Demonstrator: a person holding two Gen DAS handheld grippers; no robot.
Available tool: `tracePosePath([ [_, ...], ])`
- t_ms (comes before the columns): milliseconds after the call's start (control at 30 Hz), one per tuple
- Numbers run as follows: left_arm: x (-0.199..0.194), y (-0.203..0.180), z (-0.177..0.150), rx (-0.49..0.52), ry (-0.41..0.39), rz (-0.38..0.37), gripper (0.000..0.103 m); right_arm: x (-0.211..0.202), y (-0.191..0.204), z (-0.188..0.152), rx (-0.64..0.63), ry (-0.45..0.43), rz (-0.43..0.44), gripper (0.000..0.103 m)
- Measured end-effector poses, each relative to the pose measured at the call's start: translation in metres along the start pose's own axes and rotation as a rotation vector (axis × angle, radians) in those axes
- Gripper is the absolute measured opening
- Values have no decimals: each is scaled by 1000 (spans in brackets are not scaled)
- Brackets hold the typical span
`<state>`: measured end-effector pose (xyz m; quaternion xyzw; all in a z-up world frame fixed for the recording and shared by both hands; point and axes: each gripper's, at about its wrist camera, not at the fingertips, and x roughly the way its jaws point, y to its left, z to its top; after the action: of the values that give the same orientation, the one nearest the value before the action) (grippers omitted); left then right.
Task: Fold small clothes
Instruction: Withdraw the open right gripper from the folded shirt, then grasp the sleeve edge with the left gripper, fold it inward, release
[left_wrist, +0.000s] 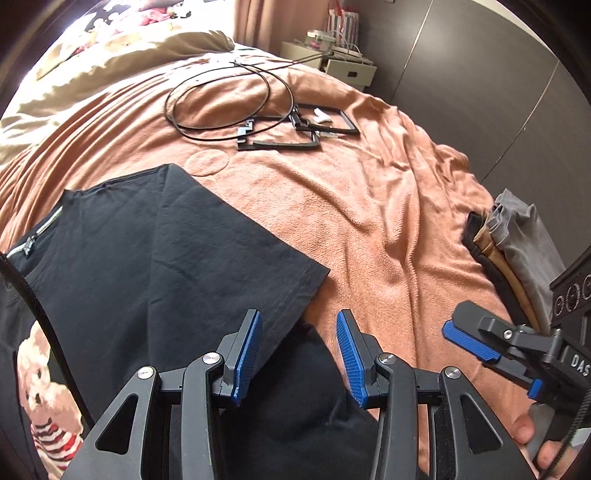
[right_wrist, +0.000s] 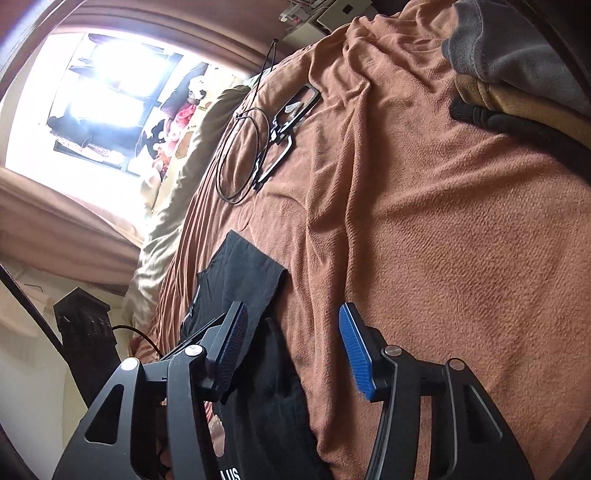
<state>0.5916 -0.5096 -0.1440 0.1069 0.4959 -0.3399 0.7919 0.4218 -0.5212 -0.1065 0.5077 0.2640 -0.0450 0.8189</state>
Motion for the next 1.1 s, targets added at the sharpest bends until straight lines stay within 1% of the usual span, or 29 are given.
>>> tracePosePath([
  [267,40,-12,9,42,49,27,44,-4,-2,-1,-1,5,-12,47],
  [367,53,-13,11,60,57,56,44,-7,1,-4,-5,4,-10,47],
  [500,59,-7,15,56,50,63,44,-4,9,-7,-23,14,-10,47],
  [533,61,-5,16,52,50,69,40,-3,10,-7,-24,14,-8,47],
  [600,63,-3,17,43,41,78,35,-2,11,-8,-22,17,0,47],
  [633,62,-2,17,40,35,89,23,-1,10,-8,-17,19,6,47],
  [667,62,-1,18,37,31,105,14,-1,11,-9,-15,20,10,47],
  [700,60,1,19,27,29,102,14,0,13,-10,-17,21,12,47],
  [733,56,4,19,11,23,84,12,2,13,-8,-22,22,14,47],
  [767,50,6,19,8,12,78,11,3,15,-7,-30,21,14,47],
  [867,31,11,21,19,-27,95,11,4,20,-8,-49,17,13,47],
  [933,17,20,23,3,-41,94,11,6,22,-9,-56,16,16,47],
  [1100,-14,45,25,-27,-74,122,11,17,32,-14,-78,30,19,47],
])
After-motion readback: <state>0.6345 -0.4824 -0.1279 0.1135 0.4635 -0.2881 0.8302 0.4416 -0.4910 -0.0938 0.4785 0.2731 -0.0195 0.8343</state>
